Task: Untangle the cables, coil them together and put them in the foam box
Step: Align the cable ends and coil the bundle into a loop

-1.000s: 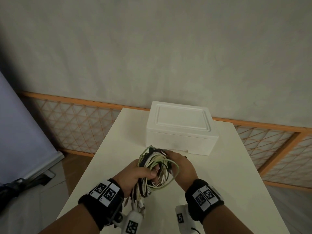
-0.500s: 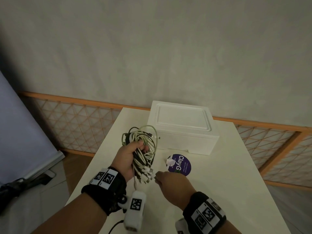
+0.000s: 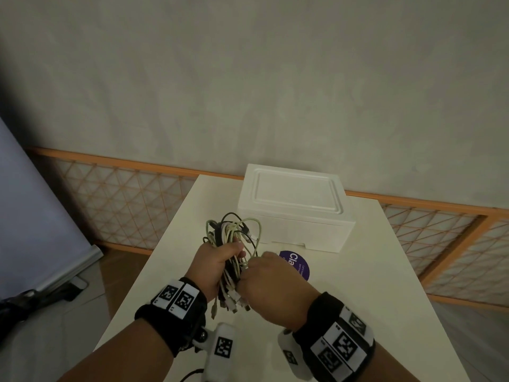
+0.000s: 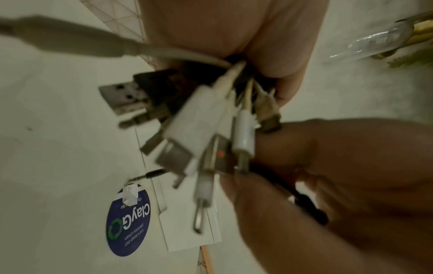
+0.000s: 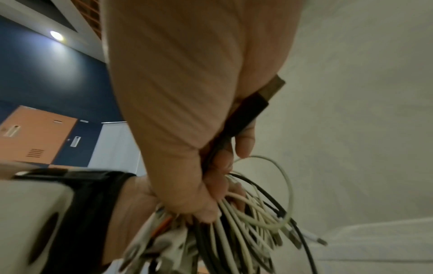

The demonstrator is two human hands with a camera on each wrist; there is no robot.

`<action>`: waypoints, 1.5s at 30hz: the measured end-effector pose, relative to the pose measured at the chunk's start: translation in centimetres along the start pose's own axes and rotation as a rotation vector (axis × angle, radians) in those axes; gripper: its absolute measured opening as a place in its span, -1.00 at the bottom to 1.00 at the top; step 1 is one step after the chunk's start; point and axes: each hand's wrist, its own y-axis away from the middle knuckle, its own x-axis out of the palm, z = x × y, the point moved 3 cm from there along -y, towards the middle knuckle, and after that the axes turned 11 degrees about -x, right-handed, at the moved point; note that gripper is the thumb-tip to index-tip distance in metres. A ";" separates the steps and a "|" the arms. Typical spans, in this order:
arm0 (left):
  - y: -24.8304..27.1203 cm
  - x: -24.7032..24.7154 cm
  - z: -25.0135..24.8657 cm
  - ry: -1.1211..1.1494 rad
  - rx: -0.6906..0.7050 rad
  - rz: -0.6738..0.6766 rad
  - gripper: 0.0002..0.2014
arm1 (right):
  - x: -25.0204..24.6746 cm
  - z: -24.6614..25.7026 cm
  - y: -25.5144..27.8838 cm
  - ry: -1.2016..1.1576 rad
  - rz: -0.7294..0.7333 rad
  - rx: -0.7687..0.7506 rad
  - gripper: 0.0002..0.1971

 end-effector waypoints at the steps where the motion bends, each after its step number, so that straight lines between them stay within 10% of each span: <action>1: 0.1 0.1 0.0 -0.003 0.003 0.023 -0.94 | -0.4 -0.2 -0.1 0.039 -0.028 -0.031 -0.81; 8: 0.4 0.6 1.7 -0.059 -0.090 0.152 -0.84 | -3.2 -2.1 -1.7 0.100 -0.565 -0.107 -0.71; 13: 1.2 1.5 1.9 0.016 -0.087 0.320 -0.89 | -2.0 -3.0 -2.0 0.017 -0.607 -0.053 -0.90; 18: 1.8 1.5 2.0 0.267 -0.197 0.544 -0.07 | -1.0 -4.0 -2.1 -0.135 -0.627 0.110 -0.65; 27: 3.4 2.0 1.7 -0.487 0.034 0.521 -0.84 | 1.2 -4.7 -0.7 -0.431 -0.756 0.295 -0.43; 41: 2.6 1.9 1.2 0.185 -0.052 0.779 -0.62 | 3.6 -4.0 1.6 -1.524 -0.843 0.661 -0.18; 45: 2.8 2.5 1.0 0.222 -0.055 0.867 -0.69 | 2.4 -3.6 1.4 -1.764 -0.828 0.669 -0.41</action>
